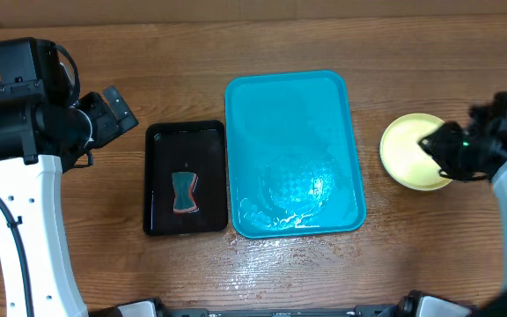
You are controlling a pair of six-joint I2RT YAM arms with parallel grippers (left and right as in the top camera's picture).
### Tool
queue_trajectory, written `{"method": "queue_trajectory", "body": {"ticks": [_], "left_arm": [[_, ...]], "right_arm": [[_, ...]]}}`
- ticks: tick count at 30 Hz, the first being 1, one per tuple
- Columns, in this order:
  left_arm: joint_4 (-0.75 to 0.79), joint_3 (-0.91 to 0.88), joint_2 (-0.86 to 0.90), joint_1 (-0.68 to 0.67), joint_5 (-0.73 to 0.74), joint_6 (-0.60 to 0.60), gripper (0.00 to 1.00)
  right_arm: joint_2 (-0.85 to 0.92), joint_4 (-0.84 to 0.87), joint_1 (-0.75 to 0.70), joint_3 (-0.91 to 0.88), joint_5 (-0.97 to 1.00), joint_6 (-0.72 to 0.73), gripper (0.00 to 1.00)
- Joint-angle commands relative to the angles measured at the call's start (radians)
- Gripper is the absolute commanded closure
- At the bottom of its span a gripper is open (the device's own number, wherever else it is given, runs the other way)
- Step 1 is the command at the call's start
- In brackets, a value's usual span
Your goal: Clean dirty plates on tray and stack at the side
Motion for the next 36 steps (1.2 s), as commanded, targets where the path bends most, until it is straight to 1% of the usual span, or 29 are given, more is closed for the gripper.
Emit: {"method": "queue_trajectory", "body": {"ticks": [1,3,7,10,16,21,23,25,27,29,31,33,36], "left_arm": [[0.0,0.015,0.003,0.003,-0.014,0.018,0.0],[0.0,0.015,0.003,0.003,-0.014,0.018,0.0],[0.0,0.015,0.003,0.003,-0.014,0.018,0.0],[0.0,0.015,0.003,0.003,-0.014,0.018,0.0],[0.024,0.015,0.003,0.003,-0.005,0.004,0.0],[0.069,0.015,0.003,0.003,0.077,-0.016,0.0],[0.07,0.015,0.004,0.003,0.154,0.016,0.0],[0.068,0.015,0.008,-0.003,0.239,0.088,0.0],[0.047,0.01,0.01,-0.027,0.271,0.148,0.06],[0.02,-0.011,0.011,-0.069,0.239,0.173,0.1],[0.003,-0.054,0.013,-0.131,0.144,0.169,0.16],[0.006,-0.127,0.013,-0.192,0.057,0.124,0.17],[0.042,-0.261,0.019,-0.246,-0.006,0.039,0.17]], "right_arm": [[-0.108,0.0,0.153,0.025,-0.019,-0.097,0.5],[-0.13,0.002,0.246,0.024,-0.019,-0.112,0.47],[-0.12,0.018,0.399,0.024,0.018,-0.124,0.45],[-0.099,0.035,0.454,0.023,0.053,-0.124,0.45],[-0.046,0.055,0.471,0.023,0.087,-0.122,0.44],[-0.033,0.045,0.47,0.023,0.087,-0.122,0.42],[-0.033,0.044,0.47,0.023,0.086,-0.122,0.41],[-0.033,0.044,0.47,0.023,0.086,-0.121,0.4],[-0.033,0.045,0.47,0.023,0.086,-0.122,0.4],[-0.033,0.044,0.47,0.023,0.086,-0.122,0.4],[-0.033,0.044,0.47,0.023,0.086,-0.122,0.4],[-0.033,0.044,0.47,0.023,0.086,-0.121,0.4],[-0.033,0.04,0.47,0.023,0.086,-0.121,0.4]]}}
